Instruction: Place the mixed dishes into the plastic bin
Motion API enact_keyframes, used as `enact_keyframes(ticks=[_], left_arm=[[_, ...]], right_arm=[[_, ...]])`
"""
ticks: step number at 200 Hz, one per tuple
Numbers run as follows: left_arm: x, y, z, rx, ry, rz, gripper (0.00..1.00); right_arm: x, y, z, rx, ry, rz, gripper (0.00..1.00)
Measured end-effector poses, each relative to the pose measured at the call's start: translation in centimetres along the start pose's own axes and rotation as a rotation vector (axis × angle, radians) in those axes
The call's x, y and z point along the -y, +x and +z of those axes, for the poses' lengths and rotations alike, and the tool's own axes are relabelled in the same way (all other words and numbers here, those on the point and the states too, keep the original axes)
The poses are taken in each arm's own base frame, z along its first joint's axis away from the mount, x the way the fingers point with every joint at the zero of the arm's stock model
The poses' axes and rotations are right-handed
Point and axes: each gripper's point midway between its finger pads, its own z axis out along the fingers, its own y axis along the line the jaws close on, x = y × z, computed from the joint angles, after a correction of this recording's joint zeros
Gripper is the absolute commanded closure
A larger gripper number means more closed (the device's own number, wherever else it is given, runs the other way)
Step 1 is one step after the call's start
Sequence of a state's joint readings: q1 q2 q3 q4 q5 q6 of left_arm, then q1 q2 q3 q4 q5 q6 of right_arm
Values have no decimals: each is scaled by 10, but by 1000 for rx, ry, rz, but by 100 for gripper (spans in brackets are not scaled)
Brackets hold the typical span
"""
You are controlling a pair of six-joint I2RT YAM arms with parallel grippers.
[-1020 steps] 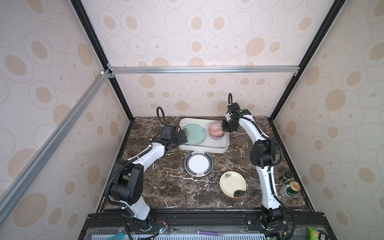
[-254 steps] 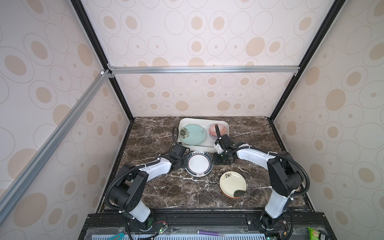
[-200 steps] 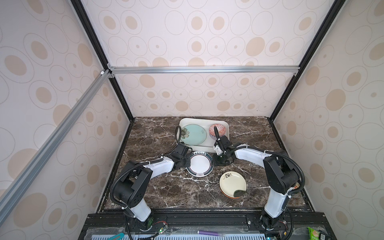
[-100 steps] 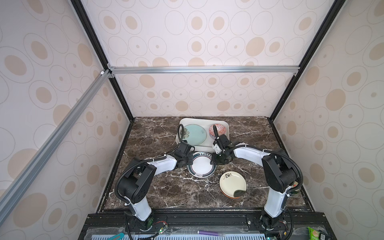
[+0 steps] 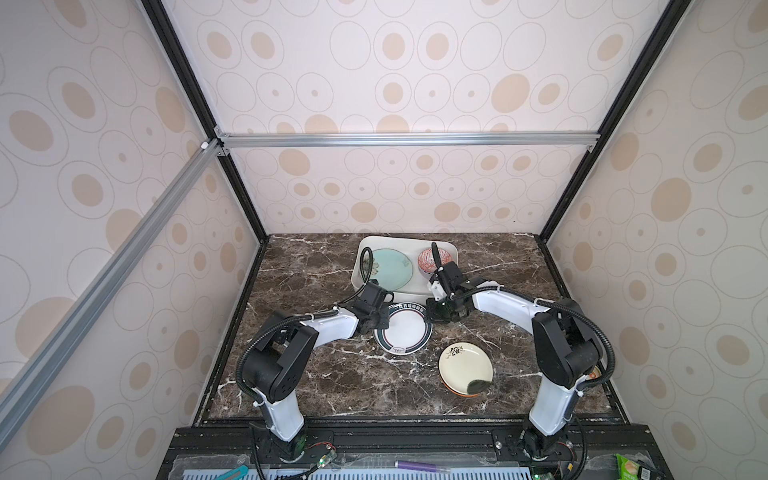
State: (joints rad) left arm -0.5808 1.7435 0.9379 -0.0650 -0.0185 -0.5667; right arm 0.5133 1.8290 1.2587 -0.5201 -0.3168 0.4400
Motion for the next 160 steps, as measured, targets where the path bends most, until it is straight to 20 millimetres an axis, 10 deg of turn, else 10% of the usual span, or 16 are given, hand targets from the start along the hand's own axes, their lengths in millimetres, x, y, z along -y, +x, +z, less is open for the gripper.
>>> enact_keyframes(ticks=[10,82,160], left_arm=[[-1,1,-4,-4,-11,10,58],[1,-53,-74,148,2,13,17],[-64,-105,-121,290,-38,-128,4]], right_arm=[[-4,1,-1,-7,-23,1,100],[-31,-1,-23,-30,-116,-22,100],[-65,-39,-64,45,-195,-50,100]])
